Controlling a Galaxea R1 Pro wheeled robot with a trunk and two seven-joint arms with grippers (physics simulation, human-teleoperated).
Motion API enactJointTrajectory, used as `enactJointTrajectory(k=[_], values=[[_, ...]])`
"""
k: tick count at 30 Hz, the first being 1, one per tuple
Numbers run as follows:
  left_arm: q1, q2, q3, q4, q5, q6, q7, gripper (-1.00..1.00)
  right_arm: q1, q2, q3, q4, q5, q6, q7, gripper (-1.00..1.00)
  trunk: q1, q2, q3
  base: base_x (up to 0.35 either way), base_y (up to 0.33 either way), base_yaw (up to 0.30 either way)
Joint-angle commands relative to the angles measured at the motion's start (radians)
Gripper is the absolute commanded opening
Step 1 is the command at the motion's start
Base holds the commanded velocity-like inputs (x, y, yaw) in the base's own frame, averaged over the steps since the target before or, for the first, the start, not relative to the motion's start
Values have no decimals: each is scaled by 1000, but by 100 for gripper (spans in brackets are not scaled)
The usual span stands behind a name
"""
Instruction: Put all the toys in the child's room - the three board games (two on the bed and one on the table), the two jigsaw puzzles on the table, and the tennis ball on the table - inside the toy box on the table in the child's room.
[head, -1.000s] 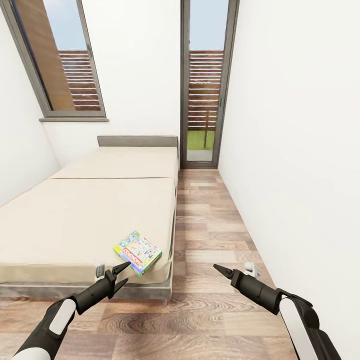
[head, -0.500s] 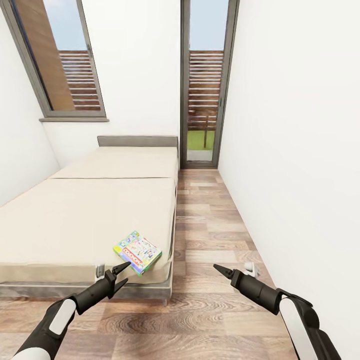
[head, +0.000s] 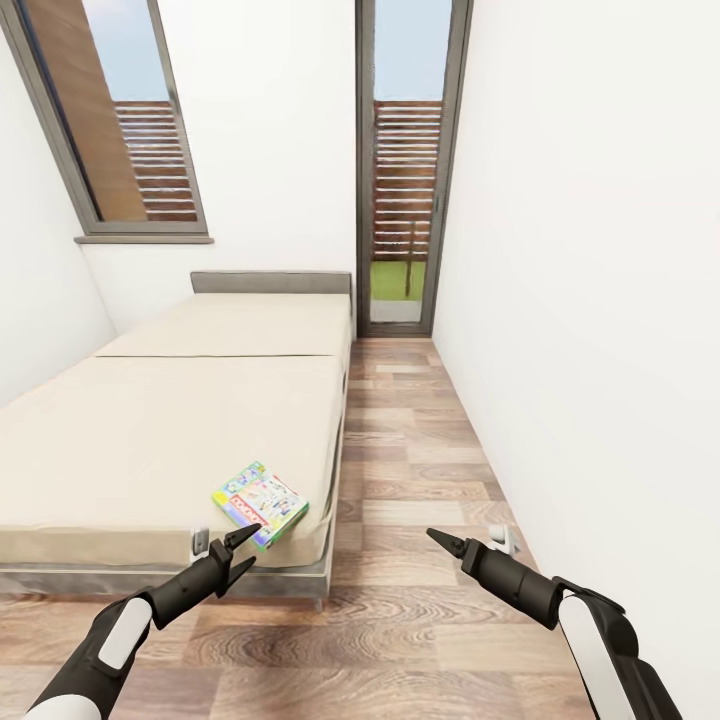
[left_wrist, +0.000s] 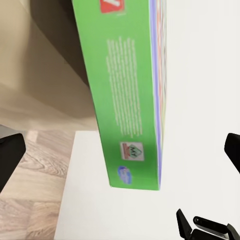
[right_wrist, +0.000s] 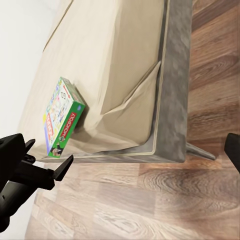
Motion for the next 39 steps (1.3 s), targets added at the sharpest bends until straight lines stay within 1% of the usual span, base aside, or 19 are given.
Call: enactJointTrajectory(k=[1, 16, 27, 39], values=[[0, 0, 2, 0, 1, 6, -2, 100, -1, 0, -2, 0, 0, 6, 4, 100, 0, 0, -1, 0, -45, 0], [0, 0, 2, 0, 1, 6, -2, 100, -1, 0, -2, 0, 0, 6, 4, 100, 0, 0, -1, 5, -12, 0], [0, 0, 2, 0, 1, 6, -2, 100, -1, 0, -2, 0, 1, 6, 4, 100, 0, 0, -1, 148, -1, 0], [0, 0, 3, 0, 1, 6, -2, 100, -1, 0, -2, 0, 0, 6, 4, 100, 0, 0, -1, 28, 0, 0]])
